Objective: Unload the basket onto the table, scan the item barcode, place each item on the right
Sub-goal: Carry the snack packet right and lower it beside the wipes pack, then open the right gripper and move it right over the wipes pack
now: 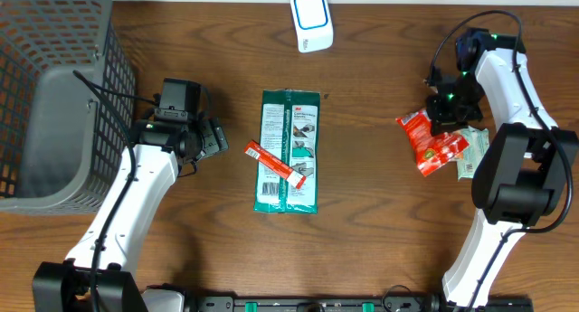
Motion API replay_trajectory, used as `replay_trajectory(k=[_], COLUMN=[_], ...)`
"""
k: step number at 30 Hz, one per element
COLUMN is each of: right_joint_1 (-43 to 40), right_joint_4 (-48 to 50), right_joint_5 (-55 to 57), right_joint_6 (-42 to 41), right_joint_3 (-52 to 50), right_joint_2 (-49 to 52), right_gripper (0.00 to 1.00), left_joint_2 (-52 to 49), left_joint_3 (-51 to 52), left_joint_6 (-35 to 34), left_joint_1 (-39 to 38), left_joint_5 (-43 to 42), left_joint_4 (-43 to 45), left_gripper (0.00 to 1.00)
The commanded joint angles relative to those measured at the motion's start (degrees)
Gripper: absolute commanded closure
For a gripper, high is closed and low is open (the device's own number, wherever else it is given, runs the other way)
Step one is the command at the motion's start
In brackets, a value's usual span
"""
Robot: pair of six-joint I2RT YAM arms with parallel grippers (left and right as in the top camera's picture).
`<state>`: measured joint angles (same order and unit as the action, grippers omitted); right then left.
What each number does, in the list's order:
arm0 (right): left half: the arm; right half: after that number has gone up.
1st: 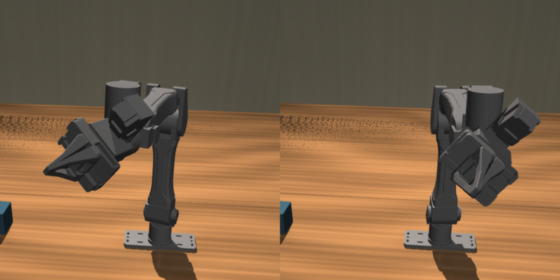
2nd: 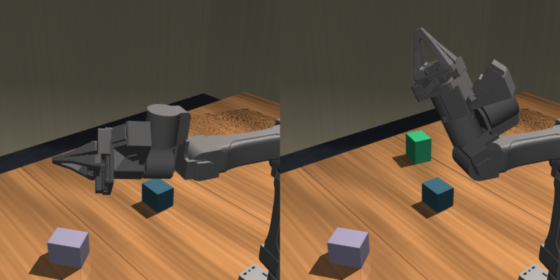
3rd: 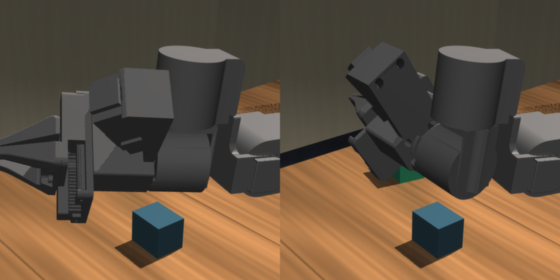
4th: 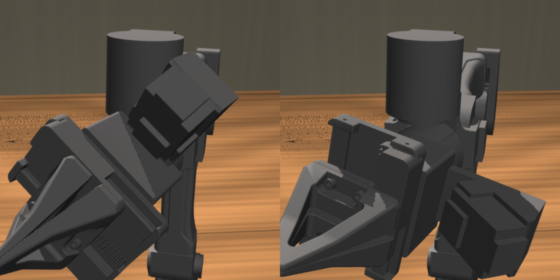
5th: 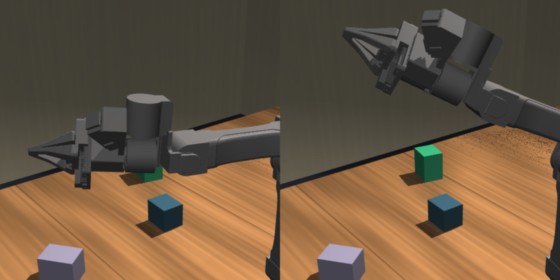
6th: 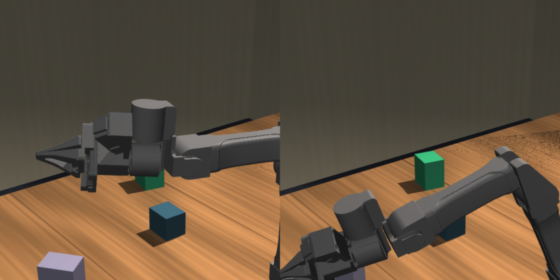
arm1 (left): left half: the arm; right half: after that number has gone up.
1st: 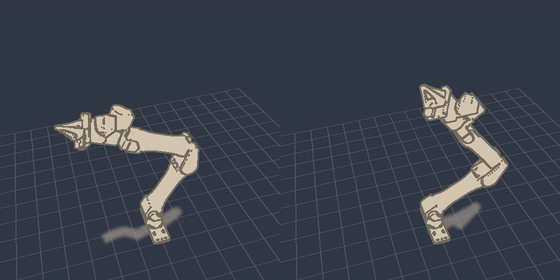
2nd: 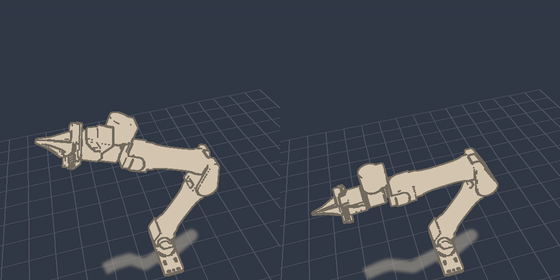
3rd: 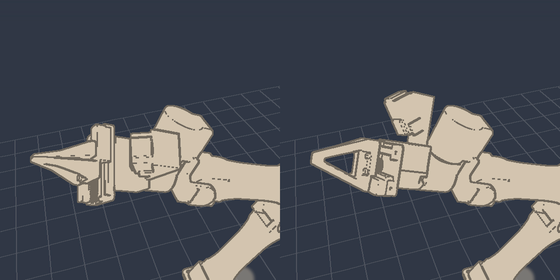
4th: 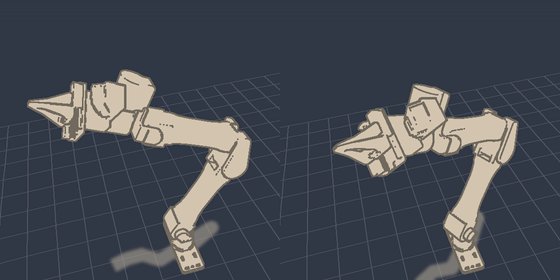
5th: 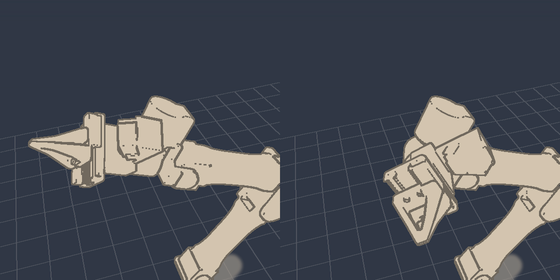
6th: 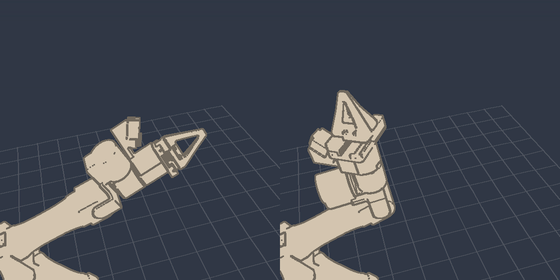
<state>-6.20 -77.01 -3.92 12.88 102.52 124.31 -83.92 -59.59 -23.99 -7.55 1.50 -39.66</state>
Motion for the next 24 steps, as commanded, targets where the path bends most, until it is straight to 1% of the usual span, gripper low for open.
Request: replay_trajectory(k=[1,3,5,10,13,15,17,20,21,22,24], right_joint_1=[-0.24,-0.24,-0.24,-0.11,0.26,0.52,0.63,0.63,0.63,0.66,0.68], right_joint_4=[0.39,-0.09,-0.92,-2.80,-3.37,-3.56,-3.76,-3.34,-3.32,-3.37,-3.52], right_joint_5=[1.77,1.75,1.97,1.86,1.18,0.76,0.81,-1.03,-3.34,-6.01,-8.61], right_joint_6=[-0.68,-0.68,-0.66,-0.68,-0.66,-0.66,-0.66,-0.63,-0.59,-0.59,-0.42], right_joint_3=[-0.33,-0.31,-0.02,2.14,2.82,2.82,2.80,2.69,2.69,2.69,2.69], right_joint_2=[0.09,0.09,0.02,-0.46,-1.18,-1.51,-1.51,-1.51,-1.51,-1.51,-1.51], right_gripper=[0.83,0.77,0.64,0.65,0.64,0.53,0.48,0.45,0.44,0.41,0.40], left_joint_2=[-0.31,-0.31,-0.31,-0.31,-0.31,-0.31,-0.31,-0.31,-0.31,-0.31,-0.31], left_joint_3=[-0.63,-0.63,-0.63,-0.63,-0.63,-0.63,-0.63,-0.63,-0.63,-0.63,-0.63], left_joint_6=[-0.28,-0.28,-0.28,-0.28,-0.28,-0.28,-0.28,-0.28,-0.28,-0.28,-0.28], left_joint_1=[0.20,0.20,0.20,0.20,0.20,0.20,0.20,0.20,0.20,0.20,0.20], left_joint_5=[0.48,0.46,0.48,0.48,0.48,0.46,0.46,0.46,0.48,0.48,0.46], left_joint_4=[-0.13,-0.13,-0.13,-0.13,-0.13,-0.13,-0.15,-0.15,-0.15,-0.15,-0.15], left_gripper=[0.12,0.11,0.11,0.11,0.11,0.11,0.12,0.11,0.11,0.12,0.11])
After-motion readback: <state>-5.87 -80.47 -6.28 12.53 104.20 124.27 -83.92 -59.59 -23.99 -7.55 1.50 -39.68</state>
